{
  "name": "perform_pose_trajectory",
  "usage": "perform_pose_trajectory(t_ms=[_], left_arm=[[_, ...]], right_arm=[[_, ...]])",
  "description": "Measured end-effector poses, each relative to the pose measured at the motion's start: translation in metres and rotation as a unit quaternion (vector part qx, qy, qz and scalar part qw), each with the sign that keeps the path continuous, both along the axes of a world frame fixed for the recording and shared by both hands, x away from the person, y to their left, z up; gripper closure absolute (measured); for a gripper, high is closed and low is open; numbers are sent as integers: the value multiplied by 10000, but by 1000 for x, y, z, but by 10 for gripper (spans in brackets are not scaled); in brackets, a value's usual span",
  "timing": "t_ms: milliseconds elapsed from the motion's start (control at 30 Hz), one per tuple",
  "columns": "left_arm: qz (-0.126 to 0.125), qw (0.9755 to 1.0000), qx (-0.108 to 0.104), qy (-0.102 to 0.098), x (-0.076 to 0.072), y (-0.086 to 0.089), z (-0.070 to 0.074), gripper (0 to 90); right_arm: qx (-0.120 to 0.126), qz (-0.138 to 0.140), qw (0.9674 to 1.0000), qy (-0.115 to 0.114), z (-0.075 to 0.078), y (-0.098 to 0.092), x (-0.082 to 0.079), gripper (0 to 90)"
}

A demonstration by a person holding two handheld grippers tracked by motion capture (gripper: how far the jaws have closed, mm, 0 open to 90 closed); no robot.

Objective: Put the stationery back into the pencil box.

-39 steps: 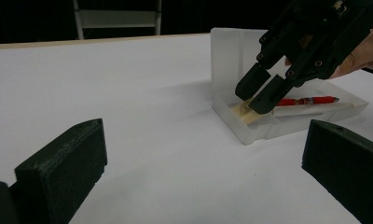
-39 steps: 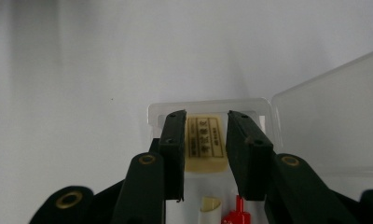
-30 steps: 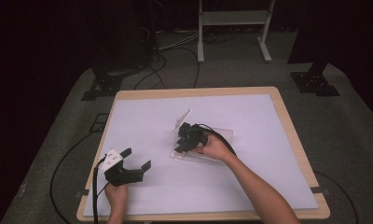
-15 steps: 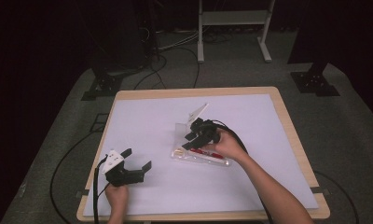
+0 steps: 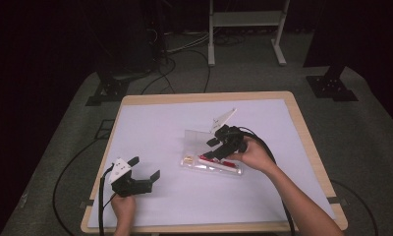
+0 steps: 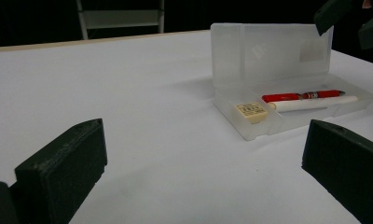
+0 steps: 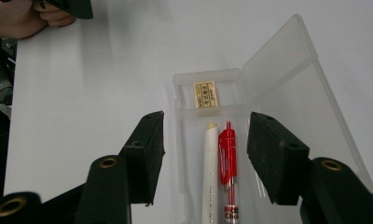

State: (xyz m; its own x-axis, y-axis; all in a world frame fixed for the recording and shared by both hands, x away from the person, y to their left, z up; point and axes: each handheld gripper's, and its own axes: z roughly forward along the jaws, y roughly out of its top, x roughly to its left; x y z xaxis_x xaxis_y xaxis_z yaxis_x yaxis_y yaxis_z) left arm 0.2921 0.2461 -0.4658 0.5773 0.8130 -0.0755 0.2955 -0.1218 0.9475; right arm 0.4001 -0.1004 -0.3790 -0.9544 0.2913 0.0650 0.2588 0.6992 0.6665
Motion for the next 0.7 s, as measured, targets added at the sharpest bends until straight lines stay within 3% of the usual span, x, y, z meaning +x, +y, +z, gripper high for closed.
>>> perform_pose_trajectory(t_ms=[233,700], left_arm=[[-22,10000,-44,-6,-1,1,0,0],[-16,10000,0,-4,-1,0,0,0]], right_arm=[[-54,-57,9999,-81,1,-9,-4,433],[-133,-211,9997,31,-8,-32,-12,416]])
